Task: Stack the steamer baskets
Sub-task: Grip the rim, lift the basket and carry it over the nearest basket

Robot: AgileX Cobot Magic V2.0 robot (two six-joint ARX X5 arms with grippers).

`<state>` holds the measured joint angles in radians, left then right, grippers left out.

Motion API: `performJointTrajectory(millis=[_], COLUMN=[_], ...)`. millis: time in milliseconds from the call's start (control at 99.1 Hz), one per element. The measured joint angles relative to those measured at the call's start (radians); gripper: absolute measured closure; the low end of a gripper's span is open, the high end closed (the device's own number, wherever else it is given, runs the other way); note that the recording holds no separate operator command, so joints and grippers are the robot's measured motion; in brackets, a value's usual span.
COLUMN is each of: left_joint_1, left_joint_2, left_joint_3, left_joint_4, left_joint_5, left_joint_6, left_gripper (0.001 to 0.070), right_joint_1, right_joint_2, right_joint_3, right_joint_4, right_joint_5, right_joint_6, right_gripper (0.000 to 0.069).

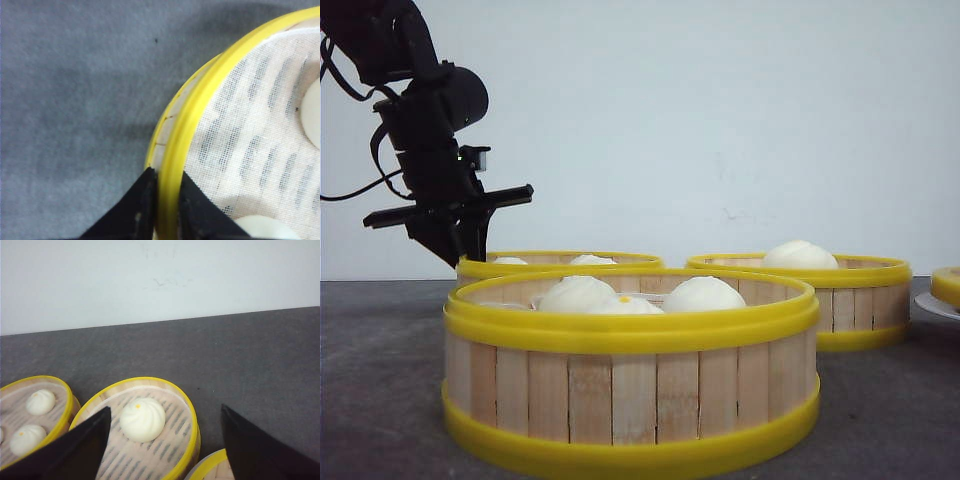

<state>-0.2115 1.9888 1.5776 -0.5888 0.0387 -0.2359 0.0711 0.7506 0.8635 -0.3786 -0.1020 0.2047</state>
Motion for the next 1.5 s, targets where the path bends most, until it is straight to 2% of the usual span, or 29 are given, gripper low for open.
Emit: performJointTrajectory(millis=[172,303,474,636,827,979,1241,1372,1503], left_joint_1=[0.013,0.019,0.013,-0.017,-0.089,-0.172,-0.270,-0.294,-0.299], left_joint_2=[-0.088,-0.239,-0.410,-0.508,-0.557,-0.562,-0.562,-0.562,-0.562], left_joint_3=[0.018,0.029,0.041,0.041,0.040,0.003,-0.176,-0.267,-0.337], left_joint_4=[-0.009,-0.017,-0.059,-0.171,-0.319,-0.336,-0.253,-0.199,-0.147], left_joint_5=[0.006,0.052,0.144,0.167,0.167,0.169,0.152,0.113,0.103], left_joint_6=[0.000,0.003,0.004,0.027,0.085,0.117,0.114,0.112,0.101], left_gripper=[0.0679,0.0679,0.0679,0.0679,0.0679,0.0679,0.0679,0.0679,0.0679], right_joint_1=[0.000,0.000,0.000,0.000,0.000,0.014,0.031,0.042,0.055], right_joint_2=[0.000,0.000,0.000,0.000,0.000,0.000,0.000,0.000,0.000], right_joint_3=[0.000,0.000,0.000,0.000,0.000,0.000,0.000,0.000,0.000], right_joint_4=[-0.002,-0.003,-0.003,-0.004,-0.004,-0.005,-0.005,-0.005,-0.006], right_joint_5=[0.000,0.001,0.001,0.001,0.001,0.002,0.002,0.002,0.002], right_joint_6=[0.000,-0.003,-0.018,-0.022,-0.023,-0.023,-0.023,-0.023,-0.023], right_gripper=[0.0260,0.0260,0.0260,0.0260,0.0260,0.0260,0.0260,0.0260,0.0260])
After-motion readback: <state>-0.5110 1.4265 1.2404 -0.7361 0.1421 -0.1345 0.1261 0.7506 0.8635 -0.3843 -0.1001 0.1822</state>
